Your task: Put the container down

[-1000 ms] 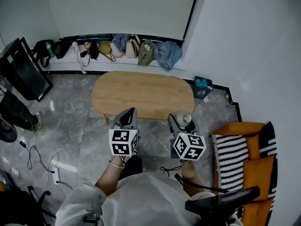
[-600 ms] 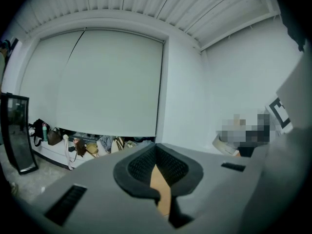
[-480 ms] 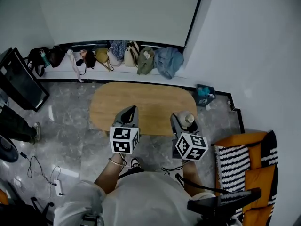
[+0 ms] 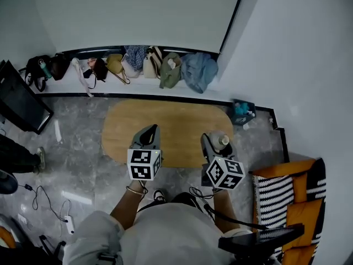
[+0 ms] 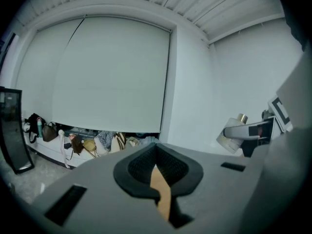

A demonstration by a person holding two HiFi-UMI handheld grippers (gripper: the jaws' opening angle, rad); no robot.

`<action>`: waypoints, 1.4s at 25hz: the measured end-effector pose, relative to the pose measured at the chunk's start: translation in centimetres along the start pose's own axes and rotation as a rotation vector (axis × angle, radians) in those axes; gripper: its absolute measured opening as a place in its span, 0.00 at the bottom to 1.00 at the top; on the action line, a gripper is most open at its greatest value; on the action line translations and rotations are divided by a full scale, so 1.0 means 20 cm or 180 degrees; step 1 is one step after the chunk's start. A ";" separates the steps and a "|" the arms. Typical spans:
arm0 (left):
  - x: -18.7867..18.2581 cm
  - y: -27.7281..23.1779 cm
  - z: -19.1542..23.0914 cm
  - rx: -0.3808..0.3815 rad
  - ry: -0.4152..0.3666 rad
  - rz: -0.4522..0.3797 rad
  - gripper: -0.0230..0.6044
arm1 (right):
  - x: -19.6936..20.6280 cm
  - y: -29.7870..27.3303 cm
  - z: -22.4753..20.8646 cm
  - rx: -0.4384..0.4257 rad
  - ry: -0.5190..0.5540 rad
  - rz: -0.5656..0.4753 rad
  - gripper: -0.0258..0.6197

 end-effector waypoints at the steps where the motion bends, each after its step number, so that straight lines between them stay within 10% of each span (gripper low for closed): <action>1: 0.02 -0.03 0.00 -0.0002 0.0019 0.0031 0.05 | 0.01 -0.03 -0.02 -0.0002 -0.0004 0.0029 0.56; 15: 0.14 -0.39 -0.05 0.0101 0.0044 0.0272 0.05 | 0.08 -0.40 -0.22 -0.0039 -0.0006 0.0347 0.56; 35: 1.41 -0.87 -0.44 0.0476 0.0246 0.1131 0.05 | 1.20 -0.41 -1.08 0.0602 -0.0456 0.0945 0.56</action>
Point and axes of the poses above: the fingertips, and each gripper's own axes: y backward along the fingers, z to its left, x out of its underside, the point moved 2 cm from there along y, backward along the fingers, and after that the axes turned 8 degrees about -y, right-handed, at the moved point
